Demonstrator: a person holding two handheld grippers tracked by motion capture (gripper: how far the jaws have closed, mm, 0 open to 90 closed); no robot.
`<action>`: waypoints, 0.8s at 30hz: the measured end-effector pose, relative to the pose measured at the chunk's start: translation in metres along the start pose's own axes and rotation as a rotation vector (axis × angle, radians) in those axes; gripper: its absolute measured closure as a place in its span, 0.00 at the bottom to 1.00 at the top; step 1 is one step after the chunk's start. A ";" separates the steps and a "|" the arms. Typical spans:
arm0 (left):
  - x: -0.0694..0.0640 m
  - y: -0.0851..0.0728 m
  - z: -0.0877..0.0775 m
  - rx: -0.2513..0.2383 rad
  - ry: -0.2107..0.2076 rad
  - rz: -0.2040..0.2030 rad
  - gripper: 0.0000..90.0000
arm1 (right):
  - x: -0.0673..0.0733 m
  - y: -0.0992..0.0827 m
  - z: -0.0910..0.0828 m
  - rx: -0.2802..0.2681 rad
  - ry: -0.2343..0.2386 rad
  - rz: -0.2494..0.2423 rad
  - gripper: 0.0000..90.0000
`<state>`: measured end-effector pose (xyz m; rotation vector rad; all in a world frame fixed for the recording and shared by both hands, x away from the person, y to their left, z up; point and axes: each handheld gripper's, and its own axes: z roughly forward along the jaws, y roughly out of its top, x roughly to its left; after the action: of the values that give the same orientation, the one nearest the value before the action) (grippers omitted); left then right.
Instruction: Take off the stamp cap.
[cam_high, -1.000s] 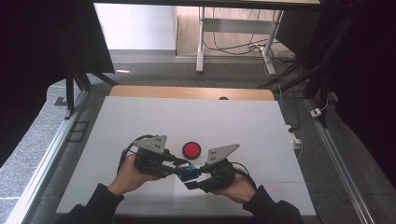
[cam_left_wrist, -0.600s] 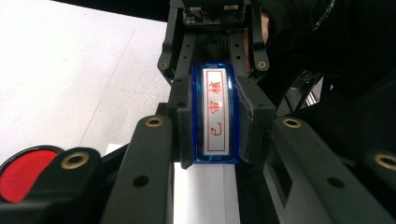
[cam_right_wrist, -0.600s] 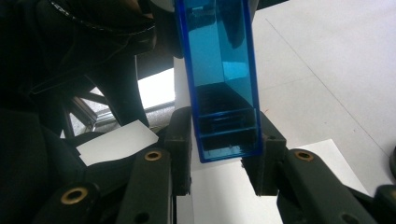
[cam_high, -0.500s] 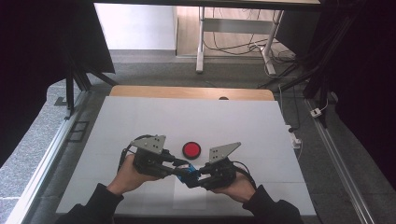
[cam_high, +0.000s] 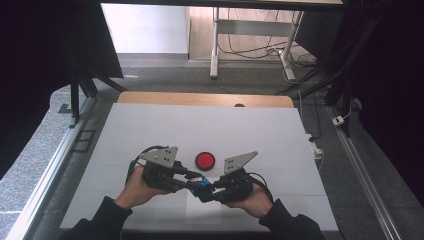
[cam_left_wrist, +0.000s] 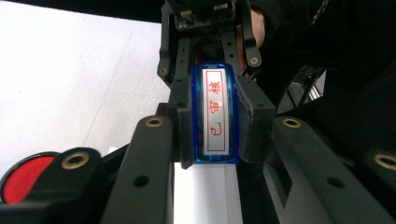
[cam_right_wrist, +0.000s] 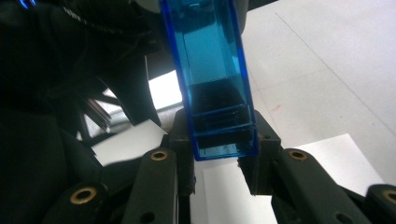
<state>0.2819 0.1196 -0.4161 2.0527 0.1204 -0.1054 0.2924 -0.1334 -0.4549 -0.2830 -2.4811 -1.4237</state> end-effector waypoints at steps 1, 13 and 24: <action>0.000 0.000 0.000 0.005 -0.005 0.000 0.79 | 0.000 0.000 0.000 0.006 0.000 -0.017 0.77; 0.000 0.000 -0.004 -0.013 0.011 -0.016 0.78 | 0.005 -0.001 0.001 0.058 -0.066 -0.076 0.77; 0.002 -0.003 -0.007 -0.010 0.068 -0.045 0.78 | 0.009 -0.006 -0.009 0.056 -0.207 -0.093 0.77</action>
<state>0.2837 0.1273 -0.4161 2.0448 0.2089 -0.0631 0.2834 -0.1441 -0.4530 -0.3226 -2.7280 -1.4218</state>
